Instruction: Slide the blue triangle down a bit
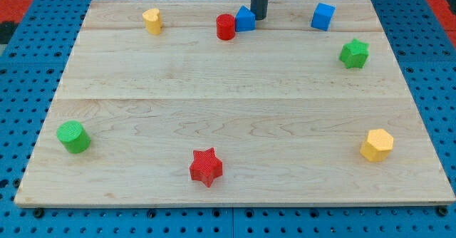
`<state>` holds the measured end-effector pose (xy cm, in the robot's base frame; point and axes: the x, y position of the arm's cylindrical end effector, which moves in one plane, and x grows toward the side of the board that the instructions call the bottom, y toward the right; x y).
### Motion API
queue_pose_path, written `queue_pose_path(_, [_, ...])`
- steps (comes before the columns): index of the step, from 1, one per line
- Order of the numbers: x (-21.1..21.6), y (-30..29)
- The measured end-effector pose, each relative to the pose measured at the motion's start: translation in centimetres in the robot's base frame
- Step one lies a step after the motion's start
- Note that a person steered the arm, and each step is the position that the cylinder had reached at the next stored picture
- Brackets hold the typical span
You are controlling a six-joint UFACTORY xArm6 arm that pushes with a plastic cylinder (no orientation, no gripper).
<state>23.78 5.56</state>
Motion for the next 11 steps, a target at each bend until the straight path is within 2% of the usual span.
queue_pose_path(2, [-0.5, 0.7])
queue_pose_path(4, [-4.3, -1.5])
queue_pose_path(5, [-3.1, -3.9])
queue_pose_path(11, [-2.2, -2.2])
